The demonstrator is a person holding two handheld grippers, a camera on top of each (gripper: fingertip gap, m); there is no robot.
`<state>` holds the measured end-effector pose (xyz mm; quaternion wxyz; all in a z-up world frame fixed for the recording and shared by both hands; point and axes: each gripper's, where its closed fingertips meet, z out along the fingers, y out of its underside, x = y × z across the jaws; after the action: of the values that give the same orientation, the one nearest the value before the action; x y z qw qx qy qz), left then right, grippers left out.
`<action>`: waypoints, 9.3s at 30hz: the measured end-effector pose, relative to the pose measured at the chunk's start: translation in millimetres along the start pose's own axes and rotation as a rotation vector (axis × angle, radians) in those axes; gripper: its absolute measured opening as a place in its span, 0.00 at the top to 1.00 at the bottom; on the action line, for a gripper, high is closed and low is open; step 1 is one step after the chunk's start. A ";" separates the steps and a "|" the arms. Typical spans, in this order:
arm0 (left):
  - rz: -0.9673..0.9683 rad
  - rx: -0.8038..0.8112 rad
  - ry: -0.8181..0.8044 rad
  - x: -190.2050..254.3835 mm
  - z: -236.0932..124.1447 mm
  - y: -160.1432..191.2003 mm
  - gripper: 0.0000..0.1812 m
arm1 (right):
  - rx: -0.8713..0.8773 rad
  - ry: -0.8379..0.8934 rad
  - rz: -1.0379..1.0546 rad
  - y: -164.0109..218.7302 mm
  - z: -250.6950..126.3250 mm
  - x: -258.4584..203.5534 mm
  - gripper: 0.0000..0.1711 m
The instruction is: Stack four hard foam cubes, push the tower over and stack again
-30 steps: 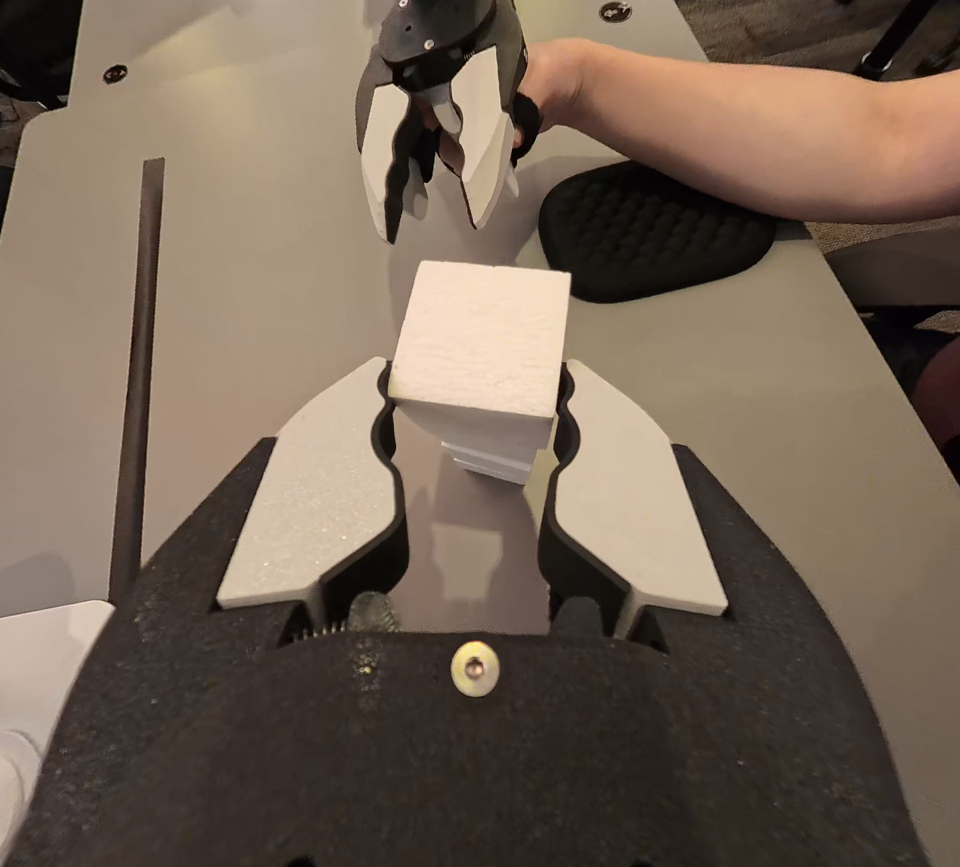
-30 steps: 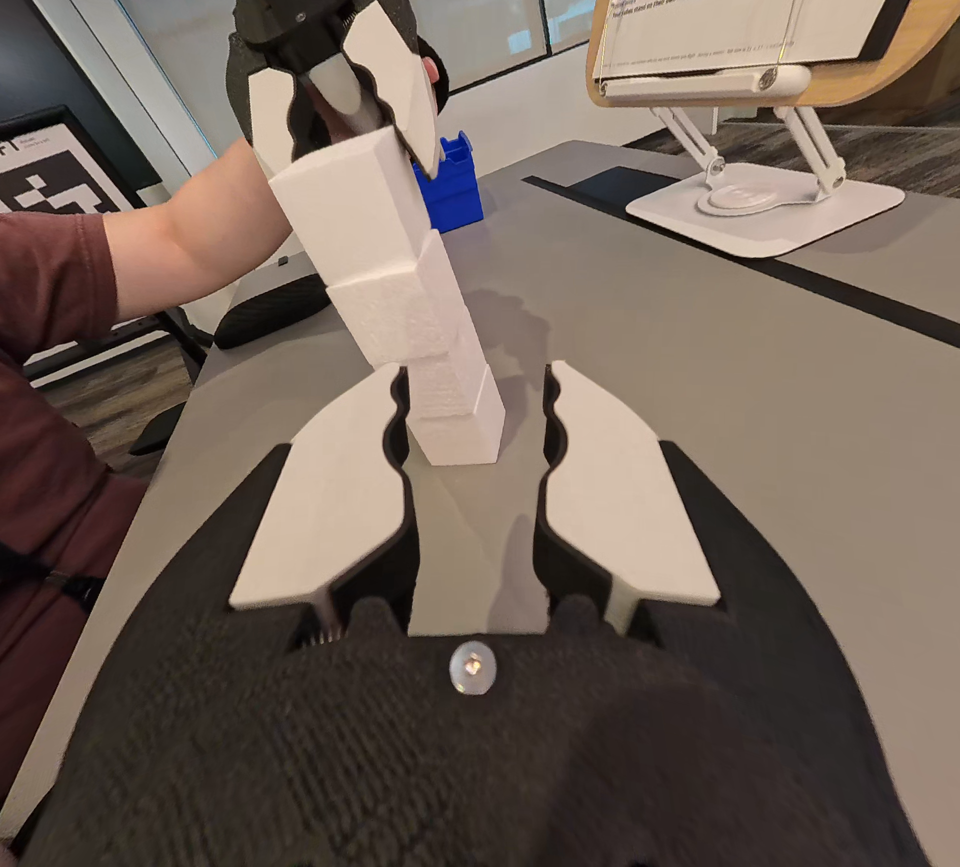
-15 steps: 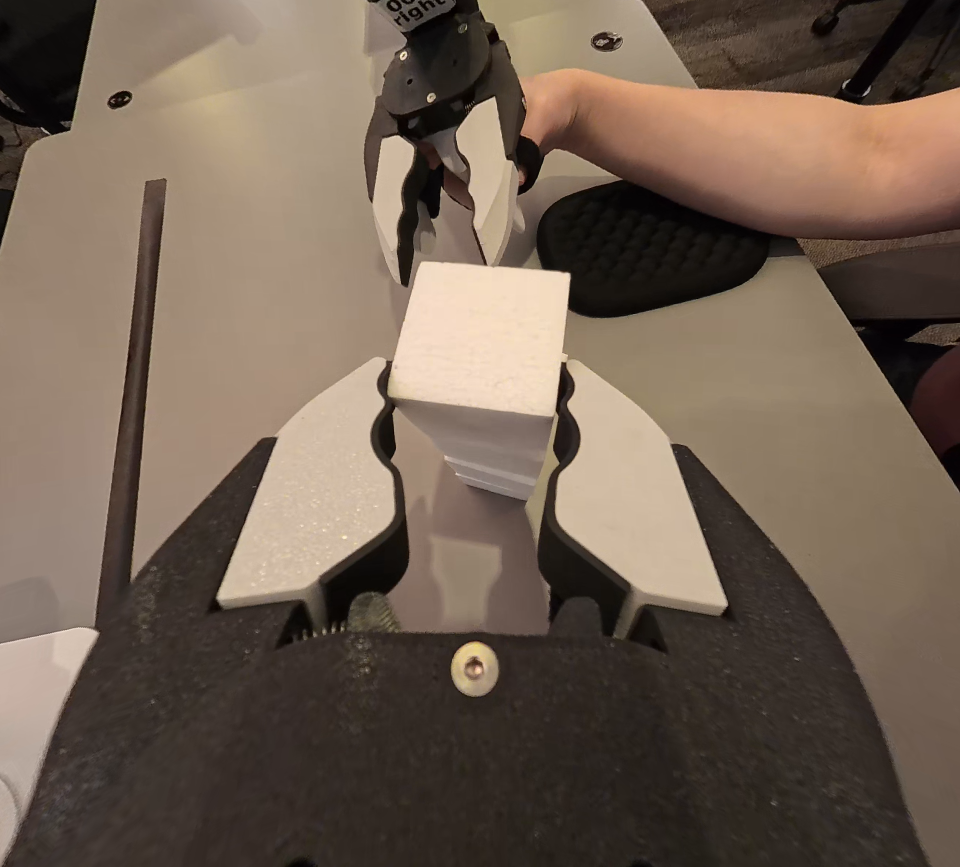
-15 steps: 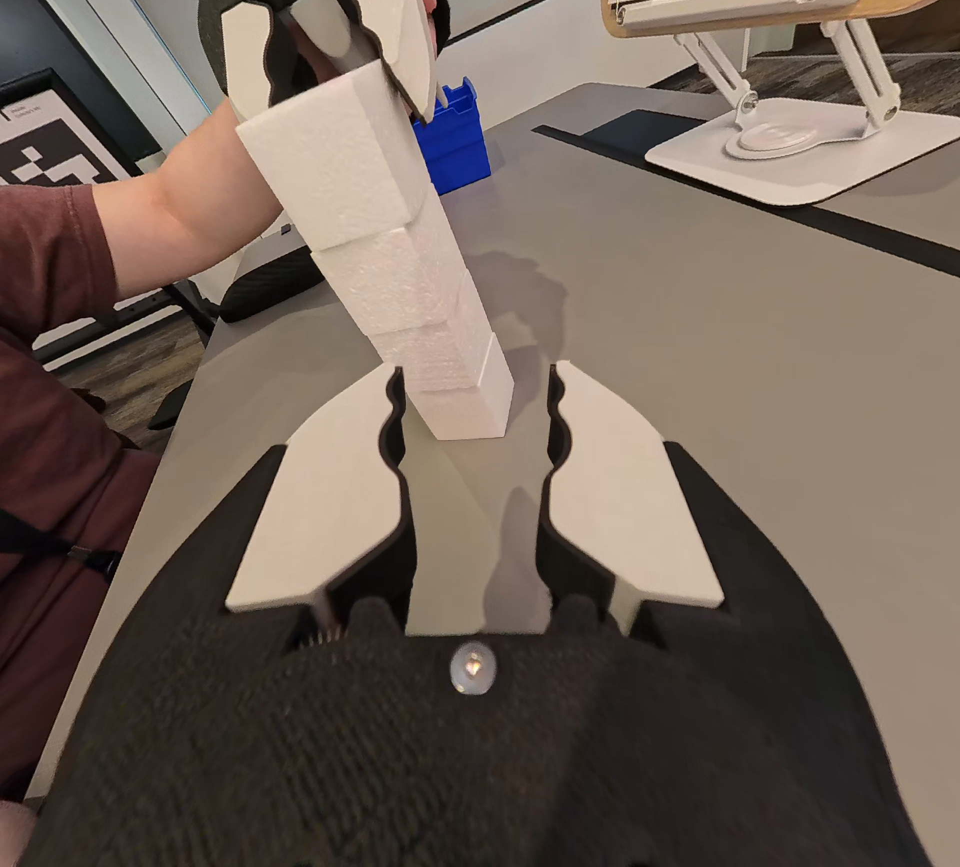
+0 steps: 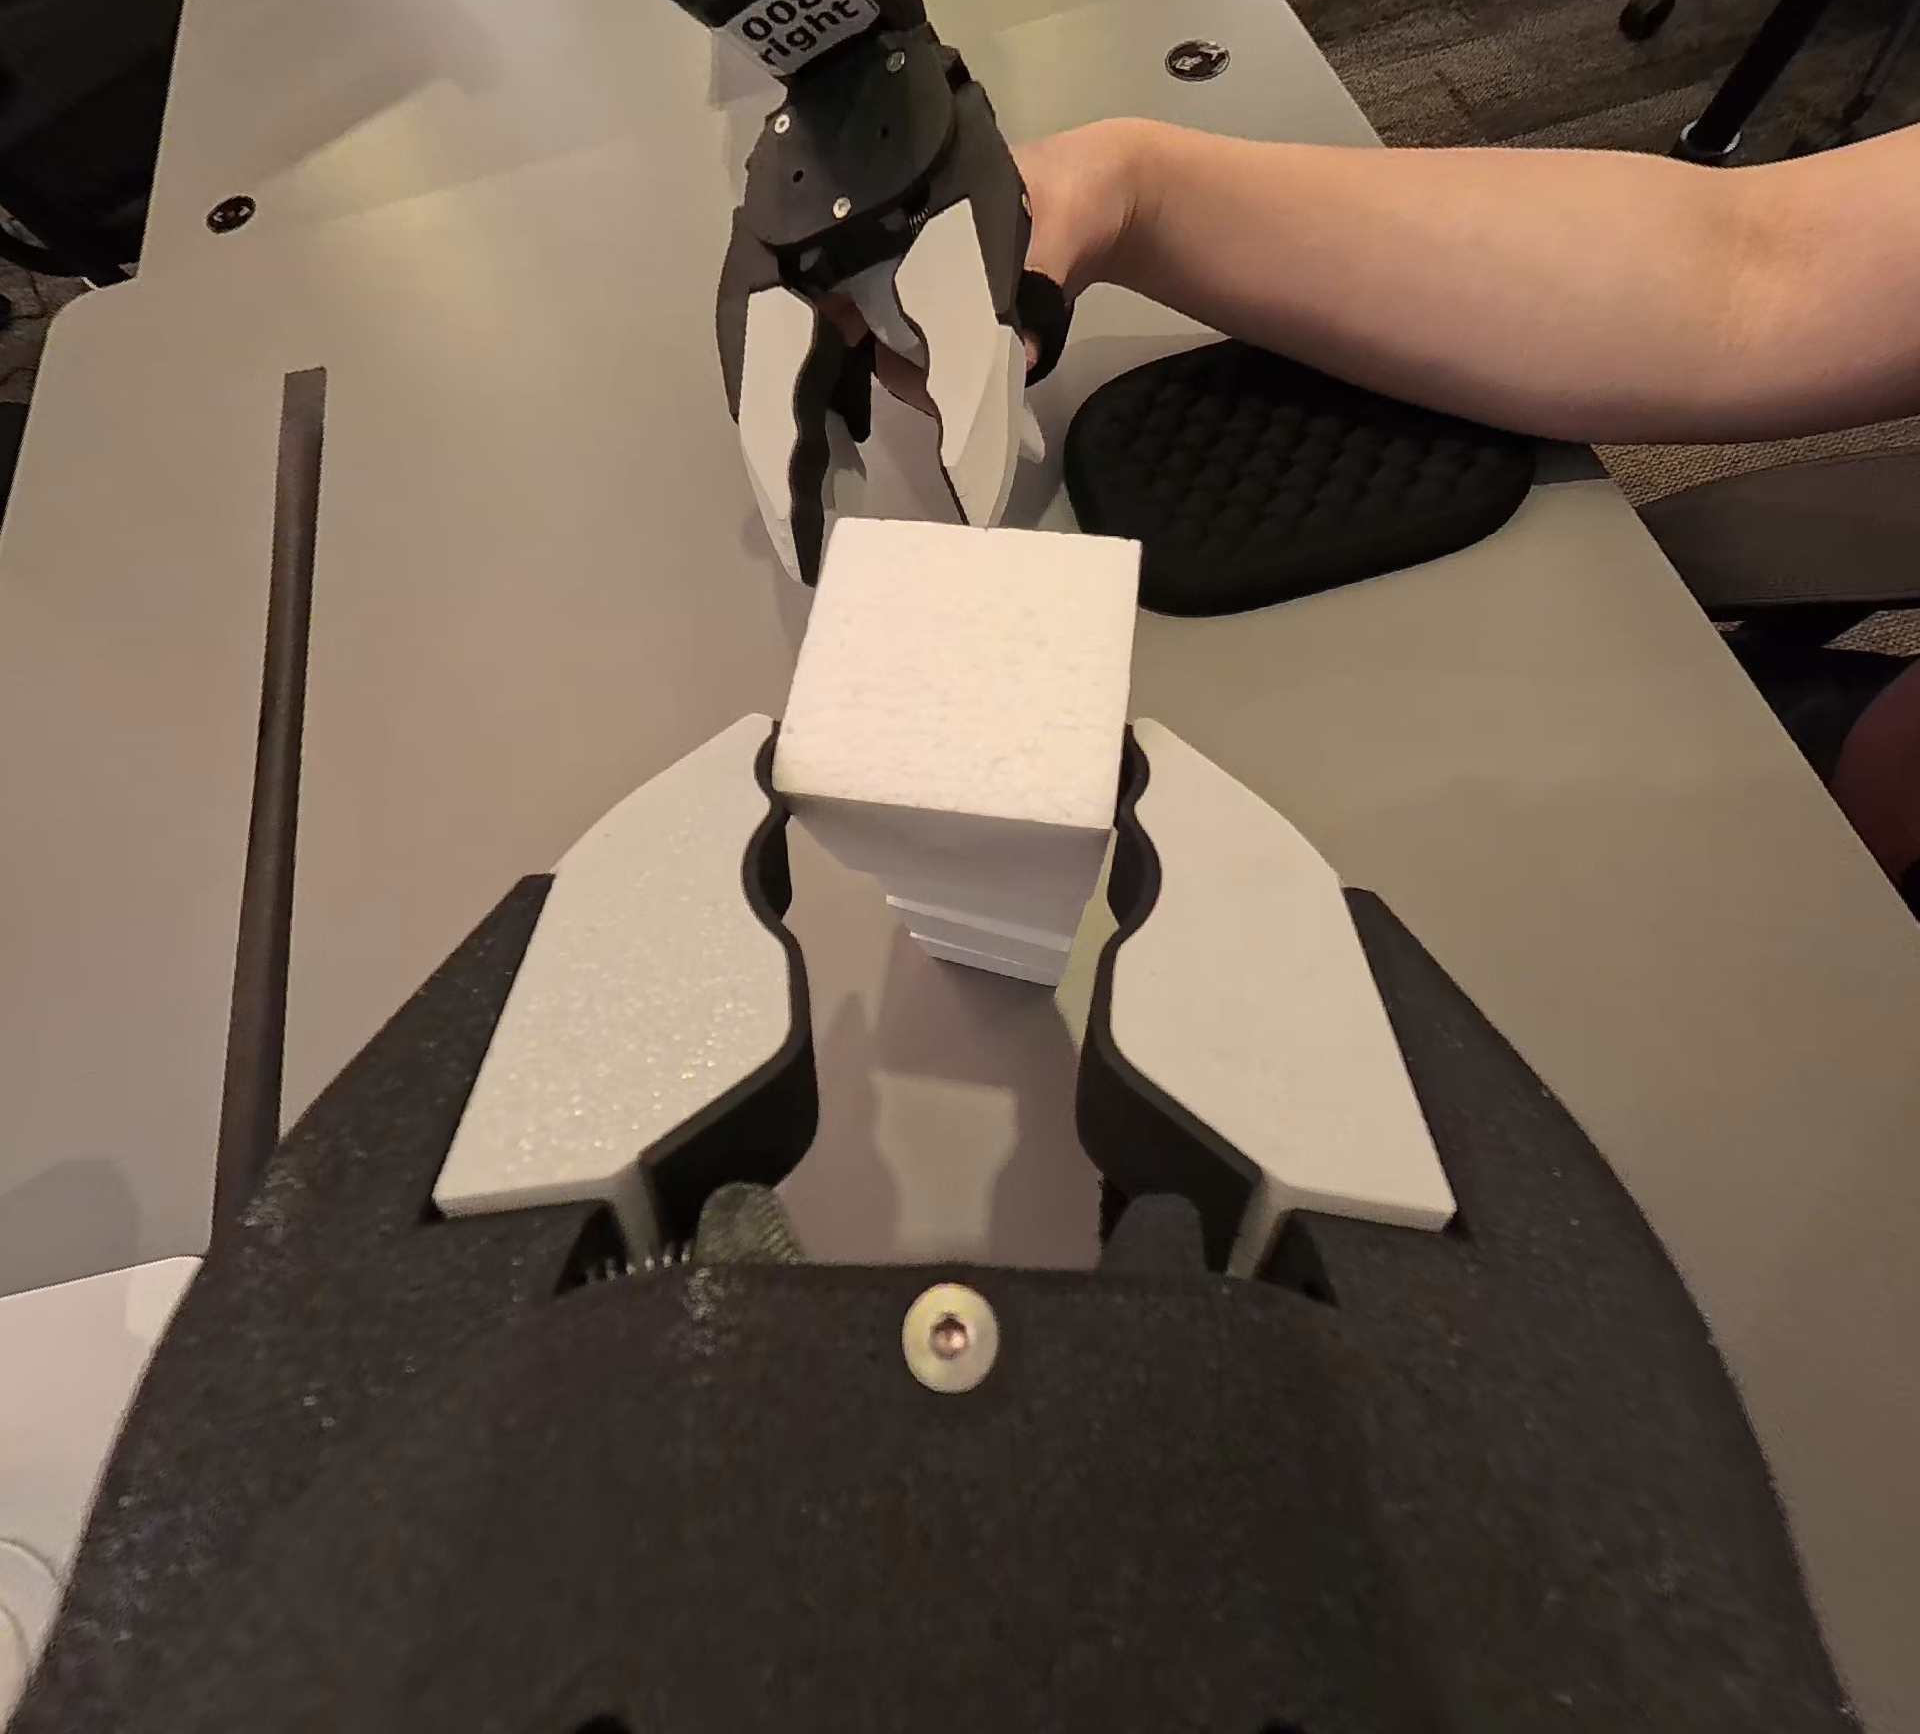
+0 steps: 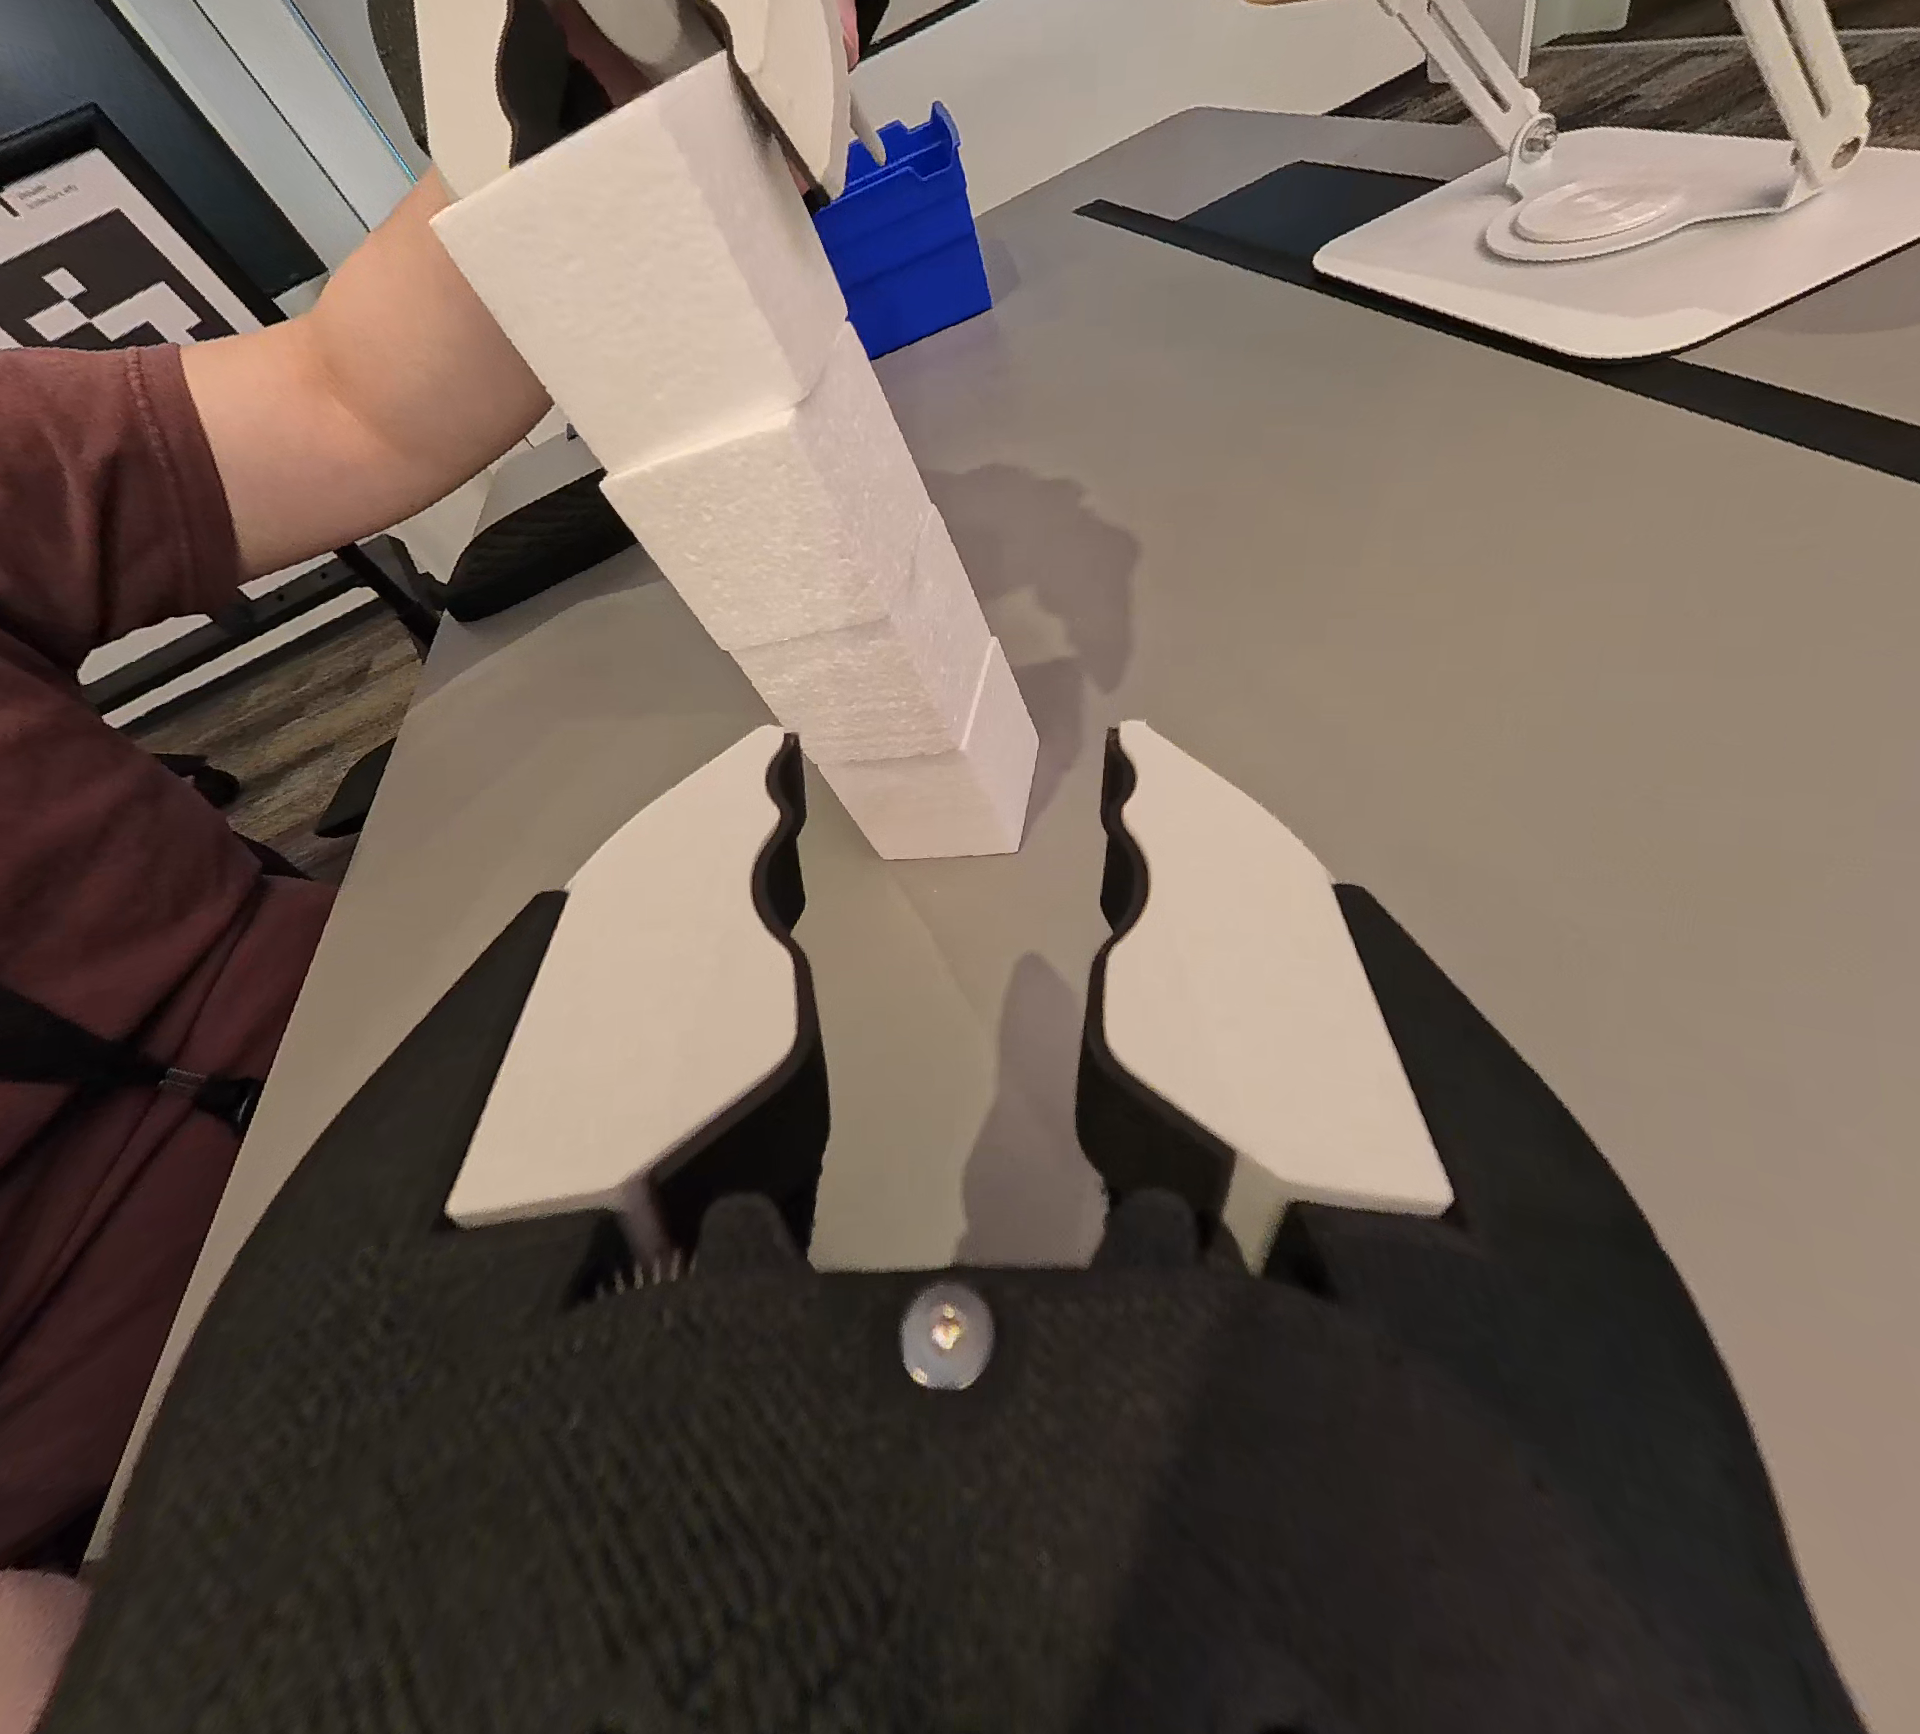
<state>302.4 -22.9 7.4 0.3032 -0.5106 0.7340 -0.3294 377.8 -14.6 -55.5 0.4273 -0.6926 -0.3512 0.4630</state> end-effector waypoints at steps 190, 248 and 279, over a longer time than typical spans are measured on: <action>0.206 0.056 -0.298 18.4 -132.8 93.2 0.68 | -0.160 0.413 -0.260 -9.2 140.3 -31.4 0.57; 0.052 0.614 -0.521 -11.9 -281.2 60.1 0.72 | -0.194 0.365 -0.211 -111.7 210.7 -72.4 0.63; -0.051 -0.272 -0.134 9.7 -146.9 187.3 1.00 | 0.155 0.473 -0.379 -75.6 107.8 -22.7 0.65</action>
<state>81.7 42.4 -54.2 0.2710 -0.5865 0.7367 -0.1996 262.0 23.5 -0.7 0.6274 -0.6687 -0.3285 0.2266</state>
